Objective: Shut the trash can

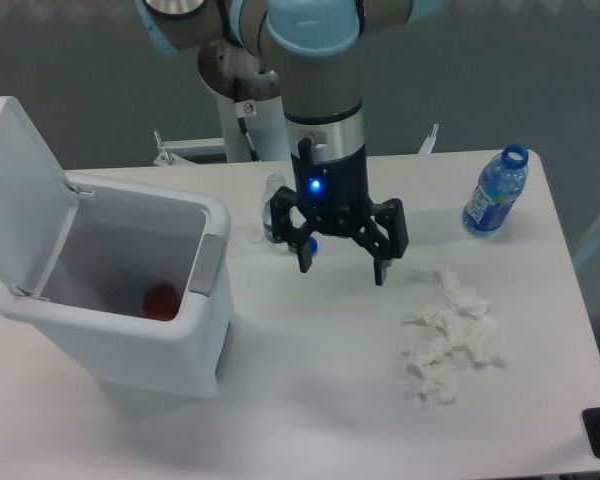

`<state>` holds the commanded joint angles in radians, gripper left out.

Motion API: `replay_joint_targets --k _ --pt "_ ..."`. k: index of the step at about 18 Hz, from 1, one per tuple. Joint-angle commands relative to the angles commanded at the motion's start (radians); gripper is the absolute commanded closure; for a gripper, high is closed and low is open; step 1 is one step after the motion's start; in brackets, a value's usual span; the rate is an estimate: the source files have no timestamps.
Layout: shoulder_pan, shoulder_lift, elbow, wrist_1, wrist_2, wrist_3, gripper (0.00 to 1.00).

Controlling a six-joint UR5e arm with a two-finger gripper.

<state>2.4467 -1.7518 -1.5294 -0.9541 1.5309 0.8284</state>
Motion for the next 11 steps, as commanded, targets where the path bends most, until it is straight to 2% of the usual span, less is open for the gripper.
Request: replay_joint_targets --k 11 --pt "0.002 0.0 -0.006 0.003 -0.005 -0.071 0.0"
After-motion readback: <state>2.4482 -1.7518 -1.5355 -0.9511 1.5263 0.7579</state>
